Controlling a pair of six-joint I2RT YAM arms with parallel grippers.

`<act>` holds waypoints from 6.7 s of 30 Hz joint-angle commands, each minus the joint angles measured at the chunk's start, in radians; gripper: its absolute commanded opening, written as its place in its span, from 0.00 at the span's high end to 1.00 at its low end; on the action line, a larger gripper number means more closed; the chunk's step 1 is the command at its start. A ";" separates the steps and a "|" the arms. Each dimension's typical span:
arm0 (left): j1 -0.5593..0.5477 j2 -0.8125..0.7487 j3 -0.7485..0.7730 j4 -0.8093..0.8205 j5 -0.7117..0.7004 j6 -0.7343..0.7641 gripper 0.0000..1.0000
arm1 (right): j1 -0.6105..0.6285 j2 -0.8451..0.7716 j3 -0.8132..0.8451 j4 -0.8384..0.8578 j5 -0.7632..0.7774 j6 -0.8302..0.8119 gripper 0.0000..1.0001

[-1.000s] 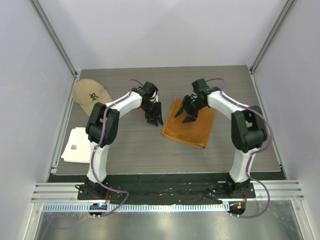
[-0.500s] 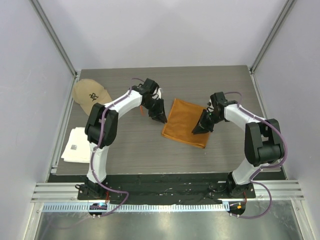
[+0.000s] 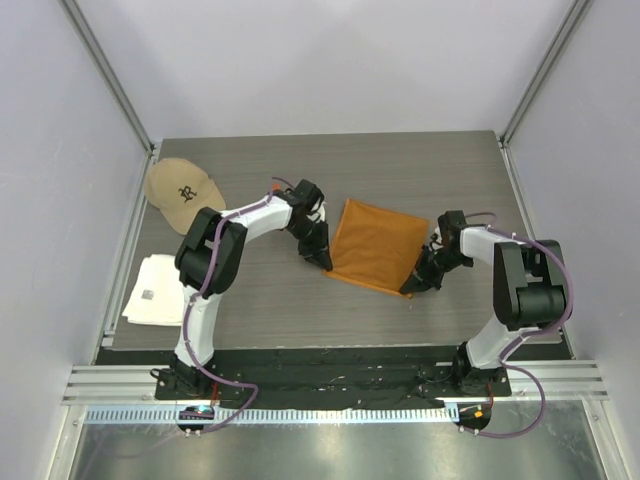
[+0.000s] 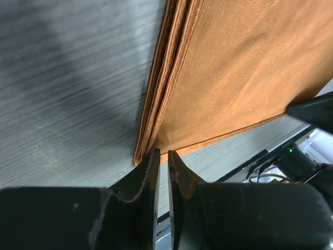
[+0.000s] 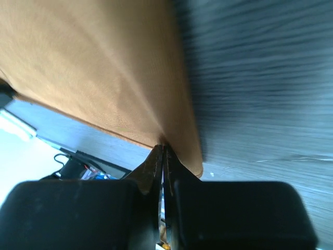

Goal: Fold the napkin into a case and place the utensils inside
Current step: Smooth out the square-folded napkin at the center of the board, then rotate the square-folded napkin at the center of the board, then pick up the top corner of the square-folded napkin from the center of the board.

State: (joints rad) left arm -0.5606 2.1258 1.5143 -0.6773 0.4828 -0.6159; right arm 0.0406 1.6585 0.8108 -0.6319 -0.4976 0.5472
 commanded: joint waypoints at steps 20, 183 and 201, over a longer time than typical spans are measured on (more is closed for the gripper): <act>0.037 0.189 0.332 0.602 0.091 -0.364 0.89 | -0.130 0.245 0.352 0.507 -0.200 0.135 0.76; -0.044 -0.007 -0.084 0.102 0.042 -0.030 0.88 | -0.105 0.260 0.362 0.049 0.185 -0.242 0.79; -0.133 -0.216 0.055 -0.100 0.051 -0.002 0.76 | -0.094 -0.092 0.330 -0.348 0.300 -0.118 0.55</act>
State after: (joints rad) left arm -0.7048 2.0521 1.5002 -0.6907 0.5480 -0.6643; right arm -0.0513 1.7710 1.2984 -0.8646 -0.2554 0.3958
